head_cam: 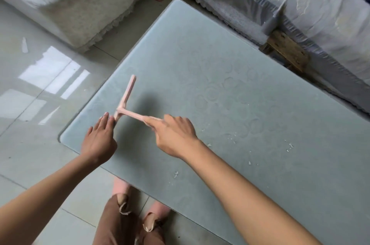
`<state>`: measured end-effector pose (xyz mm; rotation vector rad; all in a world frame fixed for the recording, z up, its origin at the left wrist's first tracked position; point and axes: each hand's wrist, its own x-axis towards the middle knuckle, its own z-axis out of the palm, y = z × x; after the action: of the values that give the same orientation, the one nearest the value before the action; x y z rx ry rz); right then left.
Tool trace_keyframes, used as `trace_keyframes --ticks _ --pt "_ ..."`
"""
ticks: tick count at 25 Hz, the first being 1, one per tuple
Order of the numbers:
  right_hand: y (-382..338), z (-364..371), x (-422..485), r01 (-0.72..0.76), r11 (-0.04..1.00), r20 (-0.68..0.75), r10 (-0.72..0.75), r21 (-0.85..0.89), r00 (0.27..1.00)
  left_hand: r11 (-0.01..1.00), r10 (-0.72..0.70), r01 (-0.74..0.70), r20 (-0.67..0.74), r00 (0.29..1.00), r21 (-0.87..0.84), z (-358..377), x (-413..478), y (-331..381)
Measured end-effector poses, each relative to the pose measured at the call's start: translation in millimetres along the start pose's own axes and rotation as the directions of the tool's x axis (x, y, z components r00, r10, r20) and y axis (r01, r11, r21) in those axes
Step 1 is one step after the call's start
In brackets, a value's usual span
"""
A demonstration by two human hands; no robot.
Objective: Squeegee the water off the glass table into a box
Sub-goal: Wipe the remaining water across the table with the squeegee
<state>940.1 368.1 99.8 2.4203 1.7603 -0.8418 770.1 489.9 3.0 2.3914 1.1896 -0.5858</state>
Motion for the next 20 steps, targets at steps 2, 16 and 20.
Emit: trace_keyframes --ticks 2,16,20 --pt "-6.6 7.5 29.5 -0.006 1.0 0.068 0.006 0.002 0.998 0.999 -0.029 0.028 -0.043 0.999 -0.018 -0.6 -1.6 -19.5" --pt "-66.4 9.0 52.1 -0.037 0.998 0.018 0.037 0.044 0.999 0.974 -0.107 0.052 -0.244 0.964 -0.22 -1.9 -3.2 -60.1" --pt "-52.4 31.6 42.8 -0.117 0.987 0.068 0.11 0.107 0.992 0.98 -0.094 0.063 -0.16 0.983 -0.189 3.1 18.5 -71.3"
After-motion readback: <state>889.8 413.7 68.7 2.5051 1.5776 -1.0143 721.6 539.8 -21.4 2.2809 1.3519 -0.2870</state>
